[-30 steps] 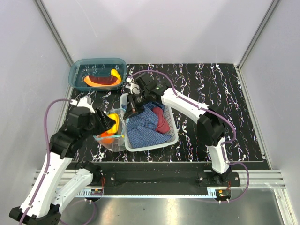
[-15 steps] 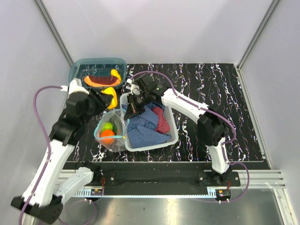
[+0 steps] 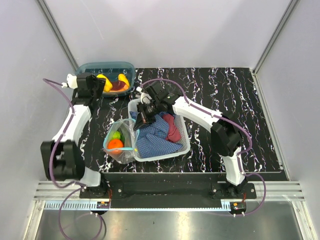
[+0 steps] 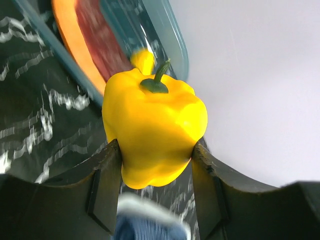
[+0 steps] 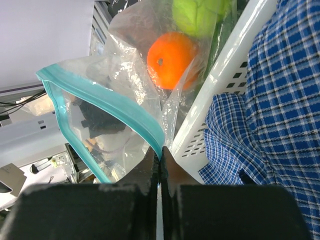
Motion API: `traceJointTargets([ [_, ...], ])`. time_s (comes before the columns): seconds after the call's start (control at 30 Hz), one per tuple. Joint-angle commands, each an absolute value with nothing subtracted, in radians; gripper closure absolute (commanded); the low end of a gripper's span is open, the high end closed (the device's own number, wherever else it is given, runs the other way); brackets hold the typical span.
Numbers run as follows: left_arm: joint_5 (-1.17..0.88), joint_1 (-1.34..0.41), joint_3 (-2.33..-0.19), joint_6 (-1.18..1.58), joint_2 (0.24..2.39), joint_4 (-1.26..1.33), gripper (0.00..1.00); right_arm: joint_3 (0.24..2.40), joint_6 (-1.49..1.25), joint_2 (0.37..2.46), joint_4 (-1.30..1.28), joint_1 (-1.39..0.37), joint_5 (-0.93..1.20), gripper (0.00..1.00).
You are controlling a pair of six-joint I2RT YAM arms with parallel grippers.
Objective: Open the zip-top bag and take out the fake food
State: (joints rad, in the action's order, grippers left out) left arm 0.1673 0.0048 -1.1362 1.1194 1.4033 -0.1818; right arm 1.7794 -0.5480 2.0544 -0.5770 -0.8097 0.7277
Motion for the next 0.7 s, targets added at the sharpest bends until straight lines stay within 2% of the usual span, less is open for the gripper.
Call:
traceJointTargets([
  [0.0,0.181,0.072,-1.175,1.187,1.563,0.069,1.00,1.784,-0.552,1.983,-0.523,-0.811,0.759,1.00],
  [0.17,0.126,0.126,-1.282,1.226,1.788,0.106,1.00,1.787,-0.538,1.982,-0.525,-0.813,0.765,1.00],
  [0.37,0.081,0.164,-1.420,1.221,1.945,0.078,0.95,1.770,-0.532,1.970,-0.528,-0.811,0.759,1.00],
  [0.4,0.065,0.169,-1.439,1.221,1.959,0.045,0.91,1.769,-0.531,1.967,-0.528,-0.811,0.756,1.00],
  [0.43,0.057,0.179,-1.456,1.223,1.980,0.023,0.77,1.767,-0.528,1.967,-0.531,-0.811,0.753,1.00],
  [0.57,0.041,0.189,-1.485,1.210,1.976,0.003,0.40,1.767,-0.525,1.963,-0.537,-0.811,0.741,1.00],
  [0.67,0.006,0.187,-1.516,1.172,1.950,-0.046,0.35,1.772,-0.523,1.976,-0.537,-0.810,0.735,1.00],
])
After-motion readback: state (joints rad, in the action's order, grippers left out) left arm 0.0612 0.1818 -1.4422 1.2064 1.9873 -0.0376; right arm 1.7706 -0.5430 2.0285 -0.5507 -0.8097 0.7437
